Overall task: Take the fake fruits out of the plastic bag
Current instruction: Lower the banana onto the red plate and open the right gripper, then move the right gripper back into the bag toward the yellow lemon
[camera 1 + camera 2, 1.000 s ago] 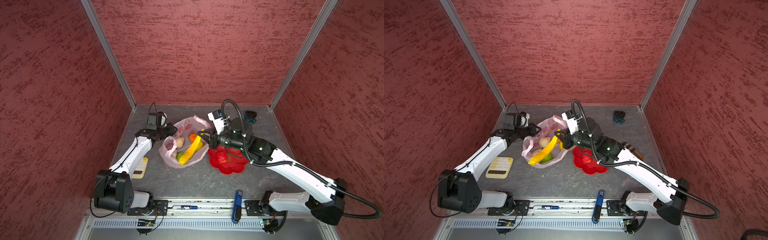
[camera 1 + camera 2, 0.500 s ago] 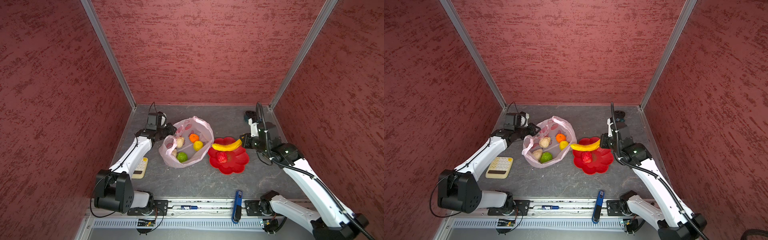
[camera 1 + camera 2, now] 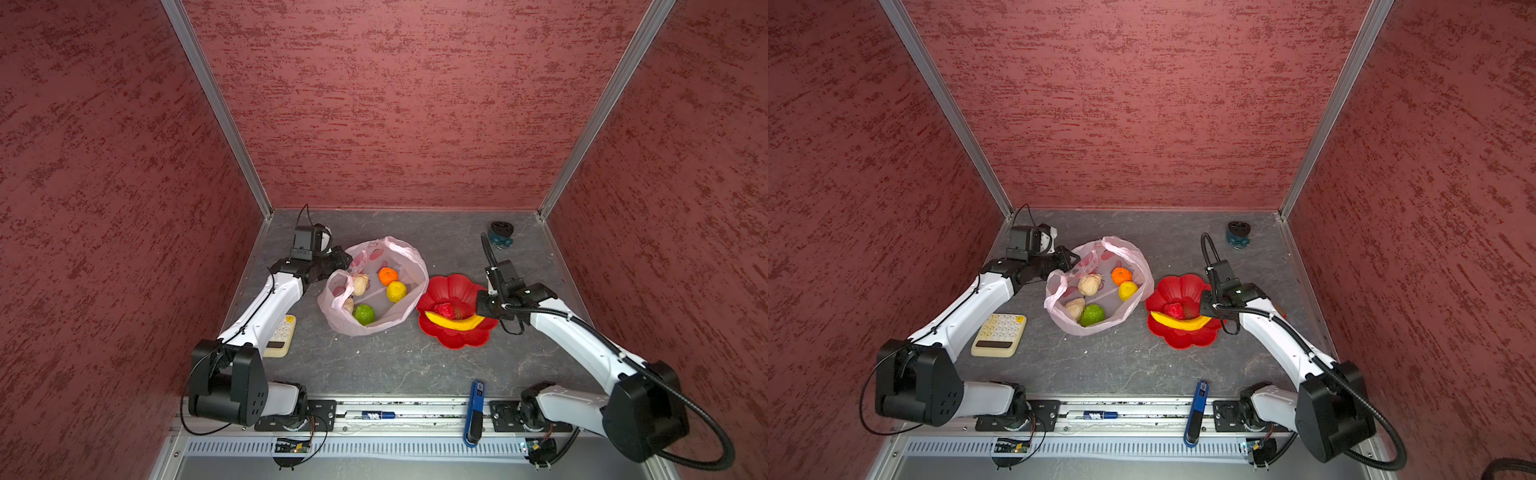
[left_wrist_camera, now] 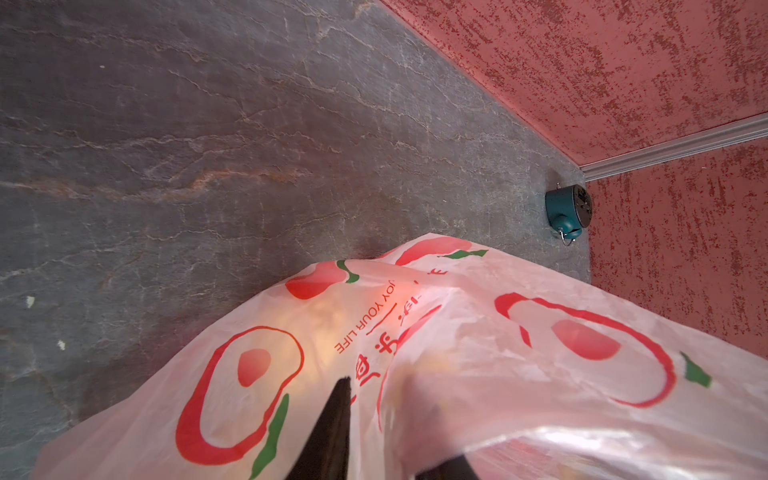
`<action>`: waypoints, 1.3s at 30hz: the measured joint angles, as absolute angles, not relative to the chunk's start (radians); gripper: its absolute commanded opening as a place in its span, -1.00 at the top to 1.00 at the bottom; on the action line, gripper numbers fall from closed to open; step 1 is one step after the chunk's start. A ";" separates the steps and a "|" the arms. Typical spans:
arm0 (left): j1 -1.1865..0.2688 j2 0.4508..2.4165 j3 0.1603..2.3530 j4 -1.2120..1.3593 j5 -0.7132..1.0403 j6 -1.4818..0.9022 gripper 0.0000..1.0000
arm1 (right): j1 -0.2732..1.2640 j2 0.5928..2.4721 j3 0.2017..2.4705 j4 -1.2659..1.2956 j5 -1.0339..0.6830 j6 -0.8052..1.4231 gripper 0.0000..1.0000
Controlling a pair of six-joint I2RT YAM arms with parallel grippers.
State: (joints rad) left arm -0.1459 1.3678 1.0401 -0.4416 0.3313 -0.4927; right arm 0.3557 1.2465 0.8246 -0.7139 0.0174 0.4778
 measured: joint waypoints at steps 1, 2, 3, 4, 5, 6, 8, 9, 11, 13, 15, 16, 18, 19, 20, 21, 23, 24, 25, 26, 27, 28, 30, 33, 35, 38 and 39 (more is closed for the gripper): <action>-0.146 1.367 1.040 -0.442 0.332 -0.493 0.46 | 0.356 1.257 0.817 -0.701 0.018 0.481 0.78; -0.146 1.365 1.040 -0.442 0.332 -0.493 0.46 | 0.356 1.268 0.810 -0.691 0.019 0.484 0.74; -0.146 1.363 1.040 -0.442 0.332 -0.493 0.46 | 0.356 1.277 0.802 -0.679 0.020 0.486 0.71; -0.146 1.361 1.040 -0.442 0.333 -0.493 0.46 | 0.356 1.283 0.797 -0.673 0.021 0.490 0.69; -0.146 1.359 1.040 -0.442 0.335 -0.493 0.46 | 0.356 1.290 0.793 -0.665 0.022 0.491 0.66; -0.146 1.356 1.040 -0.442 0.336 -0.493 0.46 | 0.356 1.296 0.790 -0.657 0.023 0.493 0.63; -0.146 1.352 1.040 -0.441 0.339 -0.493 0.45 | 0.356 1.306 0.788 -0.643 0.024 0.497 0.51; -0.146 1.349 1.040 -0.441 0.340 -0.493 0.45 | 0.356 1.311 0.788 -0.638 0.025 0.498 0.44; -0.146 1.346 1.040 -0.441 0.341 -0.493 0.45 | 0.356 1.315 0.788 -0.628 0.030 0.501 0.27; -0.145 1.342 1.040 -0.441 0.342 -0.493 0.45 | 0.356 1.315 0.788 -0.624 0.036 0.506 0.10; -0.145 1.339 1.040 -0.441 0.344 -0.493 0.46 | 0.356 1.306 0.790 -0.627 0.044 0.510 0.01; -0.145 1.338 1.040 -0.441 0.347 -0.492 0.49 | 0.357 1.293 0.797 -0.638 0.048 0.509 0.01; -0.145 1.338 1.040 -0.441 0.357 -0.488 0.55 | 0.370 1.251 0.838 -0.677 0.056 0.509 0.03; -0.145 1.338 1.040 -0.441 0.362 -0.484 0.58 | 0.383 1.223 0.883 -0.704 0.060 0.508 0.06; -0.145 1.338 1.039 -0.441 0.366 -0.481 0.62 | 0.407 1.196 0.945 -0.723 0.062 0.505 0.09; -0.146 1.336 1.037 -0.441 0.369 -0.480 0.65 | 0.439 1.176 1.010 -0.736 0.068 0.502 0.11; -0.149 1.329 1.026 -0.440 0.371 -0.476 0.73 | 0.545 1.151 1.171 -0.736 0.077 0.497 0.18; -0.151 1.325 1.019 -0.440 0.372 -0.477 0.76 | 0.603 1.150 1.237 -0.731 0.080 0.496 0.21; -0.156 1.319 1.010 -0.440 0.373 -0.476 0.80 | 0.673 1.153 1.304 -0.723 0.084 0.496 0.23; -0.162 1.311 0.999 -0.439 0.373 -0.477 0.83 | 0.751 1.164 1.365 -0.717 0.095 0.496 0.23; -0.169 1.305 0.991 -0.440 0.372 -0.479 0.87 | 0.816 1.178 1.411 -0.708 0.102 0.496 0.24; -0.178 1.296 0.981 -0.439 0.370 -0.480 0.91 | 0.882 1.200 1.452 -0.695 0.104 0.496 0.25; -0.199 1.279 0.961 -0.434 0.363 -0.481 0.99 | 0.986 1.253 1.499 -0.663 0.101 0.496 0.27; -0.227 1.250 0.931 -0.425 0.357 -0.485 1.00 | 1.075 1.363 1.520 -0.610 0.092 0.501 0.27; -0.239 1.237 0.917 -0.421 0.354 -0.485 1.00 | 1.102 1.444 1.515 -0.585 0.087 0.514 0.29; -0.252 1.220 0.893 -0.407 0.339 -0.487 1.00 | 1.111 1.547 1.481 -0.559 0.093 0.545 0.30; -0.254 1.212 0.883 -0.402 0.334 -0.490 1.00 | 1.108 1.573 1.461 -0.556 0.099 0.559 0.31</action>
